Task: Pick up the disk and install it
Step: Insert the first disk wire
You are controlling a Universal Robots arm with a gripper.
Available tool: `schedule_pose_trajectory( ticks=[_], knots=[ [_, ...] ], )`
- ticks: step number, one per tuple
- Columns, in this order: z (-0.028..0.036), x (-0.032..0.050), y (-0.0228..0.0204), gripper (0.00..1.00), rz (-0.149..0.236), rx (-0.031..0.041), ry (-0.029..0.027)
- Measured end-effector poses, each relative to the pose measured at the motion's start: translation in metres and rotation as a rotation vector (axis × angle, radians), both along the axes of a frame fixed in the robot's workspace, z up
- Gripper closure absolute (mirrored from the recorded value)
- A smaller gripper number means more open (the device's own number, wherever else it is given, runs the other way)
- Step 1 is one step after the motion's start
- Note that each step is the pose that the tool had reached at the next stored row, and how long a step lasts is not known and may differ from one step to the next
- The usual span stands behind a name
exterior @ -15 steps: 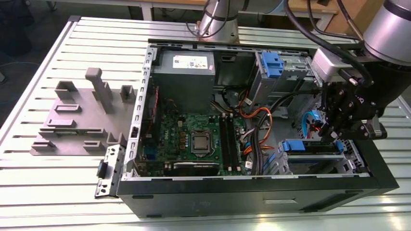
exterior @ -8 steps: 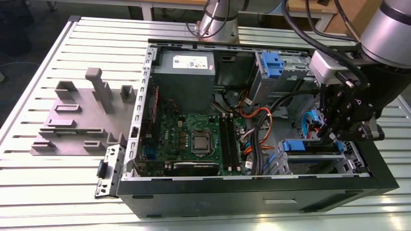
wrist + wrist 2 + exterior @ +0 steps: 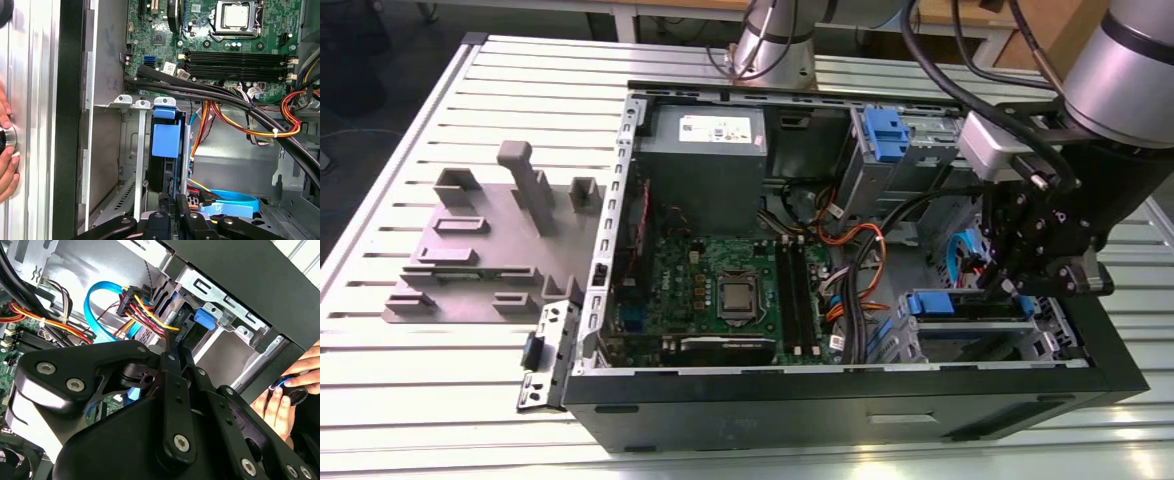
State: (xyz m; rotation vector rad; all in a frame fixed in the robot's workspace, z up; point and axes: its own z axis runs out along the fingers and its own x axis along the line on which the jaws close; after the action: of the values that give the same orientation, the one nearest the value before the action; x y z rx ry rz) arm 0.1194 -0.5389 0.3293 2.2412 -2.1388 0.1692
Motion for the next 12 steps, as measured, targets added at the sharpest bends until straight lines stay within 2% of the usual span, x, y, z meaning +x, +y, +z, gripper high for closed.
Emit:
schedule_pose_trajectory(
  ticks=[12],
  knots=[
    [-0.0028, -0.0003, -0.0003, 0.83, -0.001, 0.0000, -0.0019]
  ],
)
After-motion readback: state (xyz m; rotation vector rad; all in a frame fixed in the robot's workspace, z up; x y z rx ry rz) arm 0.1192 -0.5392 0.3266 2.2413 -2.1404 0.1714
